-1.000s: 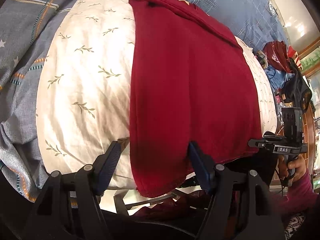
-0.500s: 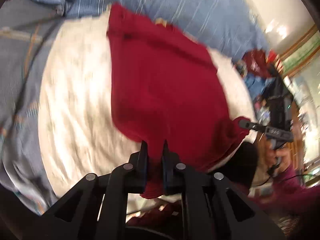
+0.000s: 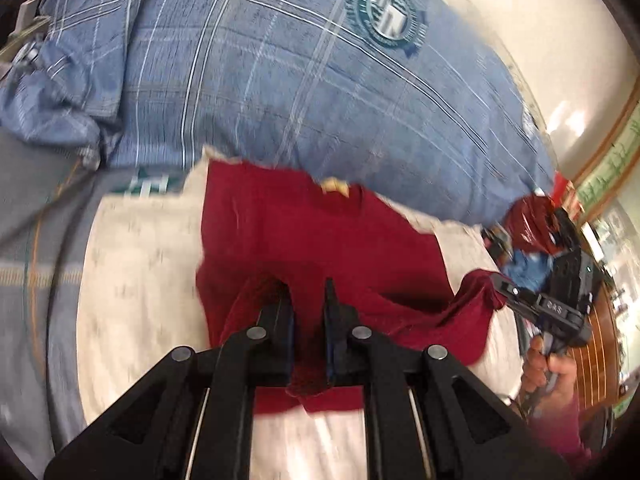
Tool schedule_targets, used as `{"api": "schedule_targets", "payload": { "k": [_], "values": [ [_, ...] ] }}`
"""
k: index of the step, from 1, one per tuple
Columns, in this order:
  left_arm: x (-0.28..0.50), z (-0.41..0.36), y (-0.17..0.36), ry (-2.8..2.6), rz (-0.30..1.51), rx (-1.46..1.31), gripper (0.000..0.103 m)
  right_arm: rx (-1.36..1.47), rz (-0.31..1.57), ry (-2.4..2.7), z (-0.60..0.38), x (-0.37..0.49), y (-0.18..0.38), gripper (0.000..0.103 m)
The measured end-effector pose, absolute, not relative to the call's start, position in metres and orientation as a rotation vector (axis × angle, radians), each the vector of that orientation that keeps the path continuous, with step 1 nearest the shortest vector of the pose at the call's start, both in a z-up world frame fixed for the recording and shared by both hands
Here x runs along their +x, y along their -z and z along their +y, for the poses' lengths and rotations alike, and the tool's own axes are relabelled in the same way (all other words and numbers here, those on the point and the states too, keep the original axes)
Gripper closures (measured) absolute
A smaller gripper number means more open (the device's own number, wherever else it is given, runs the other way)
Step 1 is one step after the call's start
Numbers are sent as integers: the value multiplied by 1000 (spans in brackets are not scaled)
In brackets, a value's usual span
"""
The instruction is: Fold small clothes
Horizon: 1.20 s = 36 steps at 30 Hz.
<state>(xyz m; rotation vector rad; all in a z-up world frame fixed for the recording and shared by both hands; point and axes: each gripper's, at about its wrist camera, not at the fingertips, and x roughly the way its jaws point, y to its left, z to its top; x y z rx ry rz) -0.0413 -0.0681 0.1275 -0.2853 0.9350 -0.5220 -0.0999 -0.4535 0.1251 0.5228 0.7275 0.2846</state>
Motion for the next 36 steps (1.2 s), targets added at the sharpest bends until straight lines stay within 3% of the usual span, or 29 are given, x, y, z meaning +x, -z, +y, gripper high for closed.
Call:
{"api": "schedule_targets", "payload": {
  "k": [9, 12, 15, 16, 18, 21, 24, 28, 31, 36],
  "values": [
    [61, -100, -94, 419, 972, -224, 94, 550, 776, -187, -485, 1, -91, 93],
    [82, -104, -79, 422, 998, -238, 90, 569, 791, -173, -493, 26, -74, 89],
    [94, -104, -71, 432, 1014, -258, 73, 550, 808, -188, -494, 34, -72, 78],
    [95, -101, -71, 446, 1017, -276, 56, 567, 799, -192, -497, 33, -74, 77],
    [93, -94, -77, 454, 988, -307, 32, 600, 773, -212, -502, 26, -78, 73],
    [88, -79, -91, 445, 909, -354, 18, 606, 770, -195, -505, 16, -83, 70],
    [85, -77, -91, 439, 920, -344, 17, 567, 709, -122, -505, 5, -97, 56],
    [80, -95, -86, 453, 923, -269, 17, 512, 656, -179, -493, 3, -113, 56],
    [84, -109, -76, 402, 919, -209, 17, 365, 737, -156, -465, 22, -102, 70],
    [107, -115, -39, 308, 1048, -177, 17, 353, 874, 63, -476, 76, -52, 78]
  ]
}}
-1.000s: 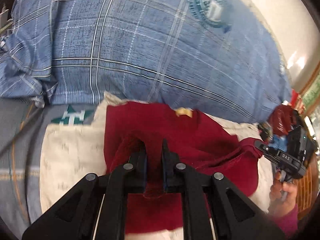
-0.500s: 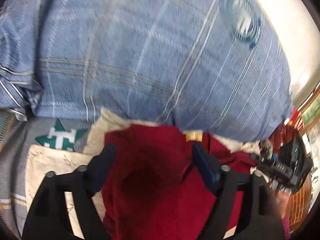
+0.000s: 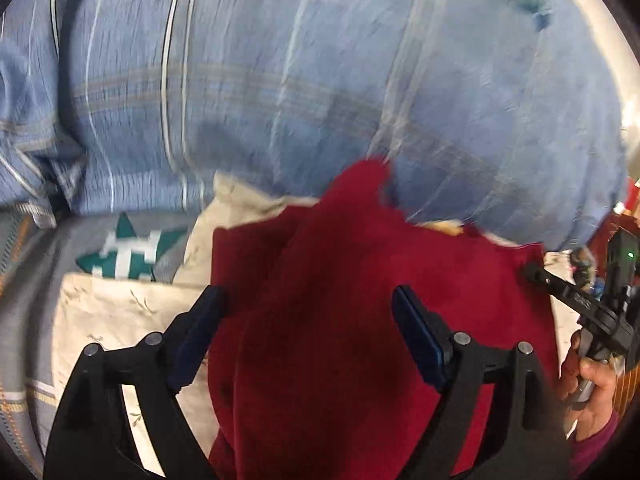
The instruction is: Fold small clothes
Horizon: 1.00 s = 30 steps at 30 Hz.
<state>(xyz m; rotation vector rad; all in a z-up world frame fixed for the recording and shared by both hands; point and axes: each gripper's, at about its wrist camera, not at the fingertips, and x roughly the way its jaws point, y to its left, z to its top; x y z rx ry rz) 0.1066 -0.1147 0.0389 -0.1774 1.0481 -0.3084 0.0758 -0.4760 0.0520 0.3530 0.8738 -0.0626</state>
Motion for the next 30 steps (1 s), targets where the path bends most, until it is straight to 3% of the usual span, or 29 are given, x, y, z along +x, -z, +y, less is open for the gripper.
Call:
{"api": "schedule_targets", "payload": {
  "k": [3, 8, 10, 11, 20, 24, 28, 29, 30],
  "values": [
    [119, -109, -20, 285, 1103, -213, 17, 393, 858, 63, -483, 88, -43, 78],
    [111, -79, -23, 313, 1111, -345, 17, 352, 827, 12, -473, 57, -71, 70],
    [94, -68, -35, 361, 1075, -345, 17, 348, 812, -24, -473, 25, -81, 54],
    [85, -64, -40, 384, 1063, -340, 17, 345, 813, -32, -474, 8, -84, 51],
    [-6, -43, -46, 512, 1046, -274, 17, 356, 840, -105, -471, -101, -78, 50],
    [-24, -53, -39, 531, 1047, -238, 17, 365, 892, -118, -460, -103, -57, 55],
    [-26, -63, -31, 548, 1055, -224, 18, 384, 915, -89, -460, -102, -37, 84],
    [-28, -64, -31, 553, 1060, -210, 20, 383, 911, -87, -460, -102, -38, 86],
    [-28, -67, -31, 556, 1063, -192, 34, 368, 905, -84, -460, -103, -42, 91]
  ]
}}
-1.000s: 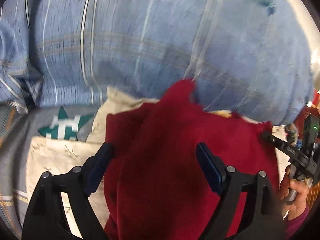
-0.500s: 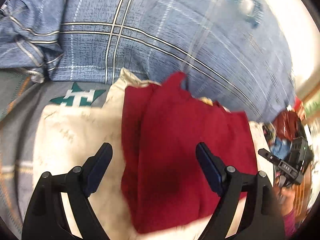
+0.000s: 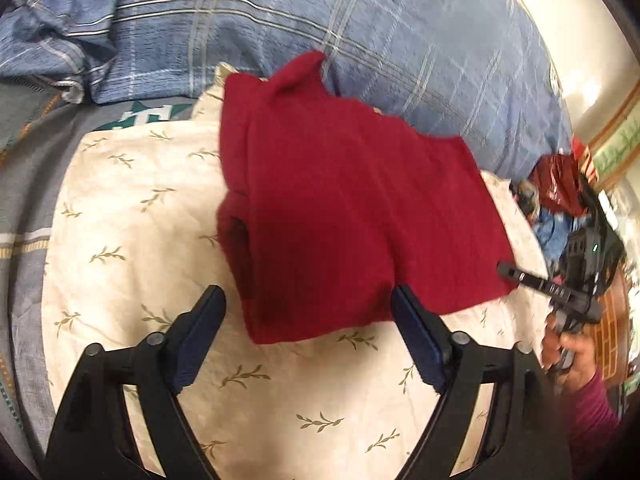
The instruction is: Fold small clothes
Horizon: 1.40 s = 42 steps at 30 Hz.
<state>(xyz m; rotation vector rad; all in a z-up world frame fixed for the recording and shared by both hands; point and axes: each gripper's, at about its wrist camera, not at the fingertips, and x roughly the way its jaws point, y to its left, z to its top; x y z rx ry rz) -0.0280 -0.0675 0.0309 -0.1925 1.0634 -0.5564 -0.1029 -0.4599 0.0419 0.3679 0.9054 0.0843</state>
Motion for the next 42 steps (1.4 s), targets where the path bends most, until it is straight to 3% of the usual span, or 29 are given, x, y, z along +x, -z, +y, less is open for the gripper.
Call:
{"api": "schedule_targets", "payload": {
  "k": [1, 5, 6, 19, 21, 22, 24, 27, 33, 42],
  "values": [
    [-27, -70, -31, 564, 1070, -175, 56, 360, 896, -83, -459, -104, -45, 94],
    [-30, -67, -38, 548, 1072, -134, 84, 304, 831, -58, -457, -114, -67, 97],
    [-31, -65, -40, 533, 1065, -127, 97, 293, 816, -56, -456, -117, -73, 97],
    [-38, -50, -33, 489, 1054, -137, 97, 287, 877, 11, -461, -118, -63, 95],
    [-39, -50, -36, 481, 1041, -124, 97, 251, 818, 83, -456, -120, -87, 83],
    [-40, -51, -37, 476, 1037, -116, 97, 248, 798, 91, -452, -120, -95, 64],
    [-40, -53, -36, 462, 1031, -101, 97, 258, 734, 20, -432, -113, -115, 50],
    [-43, -59, -33, 437, 1017, -75, 97, 211, 759, -109, -386, -82, -122, 50],
    [-42, -58, -31, 427, 1002, -84, 96, 39, 804, -232, -291, -12, -108, 71],
    [-38, -54, -22, 459, 982, -115, 94, 13, 843, -291, -216, 85, -81, 70]
  ]
}}
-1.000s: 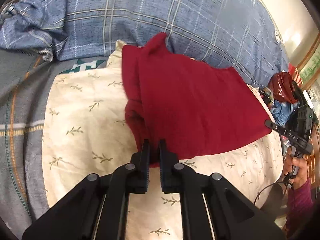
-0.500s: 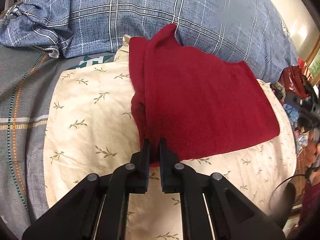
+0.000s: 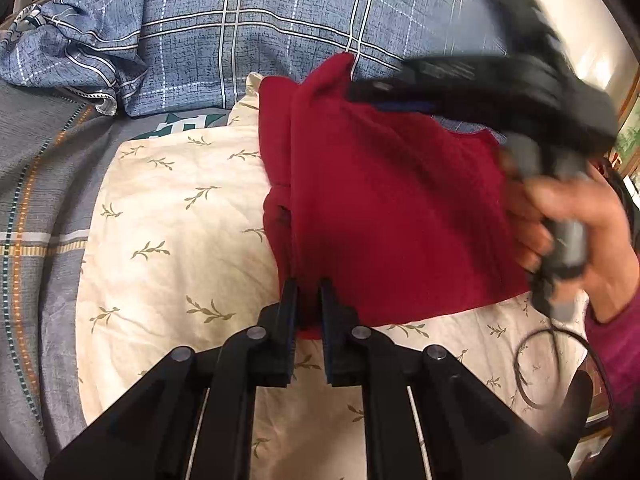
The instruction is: Fold small clothes
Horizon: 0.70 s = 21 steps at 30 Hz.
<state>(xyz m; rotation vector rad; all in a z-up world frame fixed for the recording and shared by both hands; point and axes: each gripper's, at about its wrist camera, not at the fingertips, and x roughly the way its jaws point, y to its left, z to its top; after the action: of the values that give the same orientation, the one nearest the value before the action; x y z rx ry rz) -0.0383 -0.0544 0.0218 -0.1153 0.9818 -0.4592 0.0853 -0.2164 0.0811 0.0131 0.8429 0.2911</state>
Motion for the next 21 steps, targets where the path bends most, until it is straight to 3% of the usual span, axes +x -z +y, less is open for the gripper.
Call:
{"api": "schedule_targets", "payload": {
  "k": [12, 14, 17, 18, 21],
  "values": [
    [-32, -43, -16, 498, 985, -194, 81, -53, 942, -227, -177, 157, -39, 67],
    [-32, -44, -17, 494, 979, -188, 75, -49, 932, -238, -181, 149, -48, 67],
    [-36, -45, -19, 494, 969, -189, 53, 5, 915, -268, -193, 134, -64, 66],
    [-37, -45, -20, 493, 963, -193, 41, 11, 910, -268, -196, 129, -69, 59],
    [-39, -44, -25, 497, 944, -215, 35, 20, 918, -282, -196, 120, -76, 42]
  ]
}}
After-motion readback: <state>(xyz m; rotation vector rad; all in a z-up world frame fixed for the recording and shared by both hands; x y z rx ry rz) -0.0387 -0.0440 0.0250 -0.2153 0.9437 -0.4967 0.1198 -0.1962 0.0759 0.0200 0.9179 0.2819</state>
